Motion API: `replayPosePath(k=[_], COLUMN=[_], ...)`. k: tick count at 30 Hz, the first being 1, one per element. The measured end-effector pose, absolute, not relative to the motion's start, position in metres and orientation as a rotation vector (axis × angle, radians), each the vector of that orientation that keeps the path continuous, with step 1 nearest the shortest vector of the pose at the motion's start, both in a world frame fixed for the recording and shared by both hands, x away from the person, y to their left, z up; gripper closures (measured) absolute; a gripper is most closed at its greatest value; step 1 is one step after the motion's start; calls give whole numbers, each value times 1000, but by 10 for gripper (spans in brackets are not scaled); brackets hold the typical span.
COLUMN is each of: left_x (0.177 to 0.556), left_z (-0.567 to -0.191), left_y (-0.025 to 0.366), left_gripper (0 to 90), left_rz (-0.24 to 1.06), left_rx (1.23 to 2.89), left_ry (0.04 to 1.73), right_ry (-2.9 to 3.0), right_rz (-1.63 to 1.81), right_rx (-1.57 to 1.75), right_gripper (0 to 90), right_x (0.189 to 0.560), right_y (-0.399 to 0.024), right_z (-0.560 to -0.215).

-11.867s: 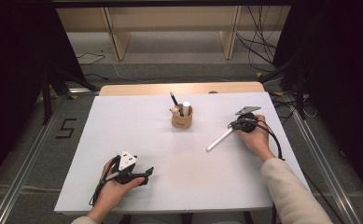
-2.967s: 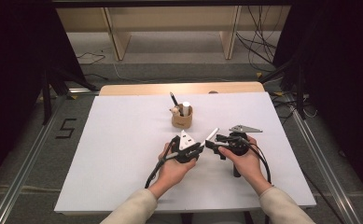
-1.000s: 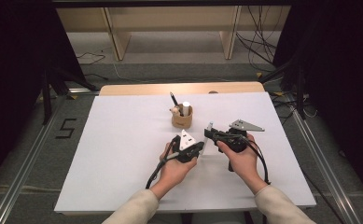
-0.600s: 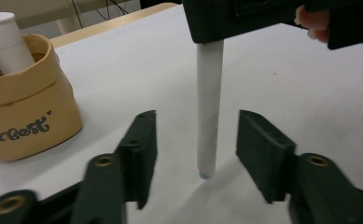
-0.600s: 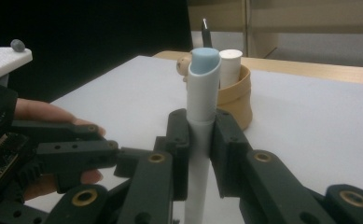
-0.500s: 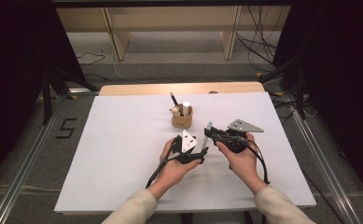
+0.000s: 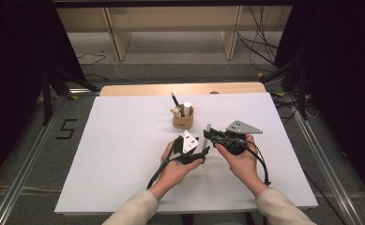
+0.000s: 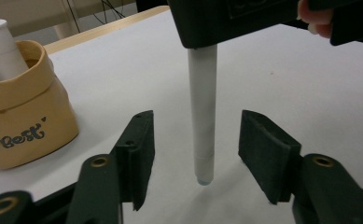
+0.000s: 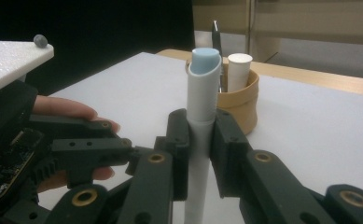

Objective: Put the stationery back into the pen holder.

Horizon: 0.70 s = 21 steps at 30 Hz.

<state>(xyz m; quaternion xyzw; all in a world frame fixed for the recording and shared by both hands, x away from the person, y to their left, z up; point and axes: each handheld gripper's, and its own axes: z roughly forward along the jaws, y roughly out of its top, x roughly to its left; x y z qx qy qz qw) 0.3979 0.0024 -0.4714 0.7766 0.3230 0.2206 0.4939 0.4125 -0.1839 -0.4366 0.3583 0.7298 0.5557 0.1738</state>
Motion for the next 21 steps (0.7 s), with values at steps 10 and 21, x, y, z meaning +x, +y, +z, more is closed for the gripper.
replayPosePath(k=[10, 21], left_x=[399, 401], left_z=[-466, -466], left_y=[-1, -2], left_gripper=[641, 783], left_rz=[530, 563], left_rx=[1834, 1806], left_ry=[766, 799], right_ry=[2076, 2077], right_rz=[1575, 1584], right_rx=[1004, 1005], right_gripper=[784, 735], right_x=[411, 412], right_y=[-182, -181], right_z=[-437, -437])
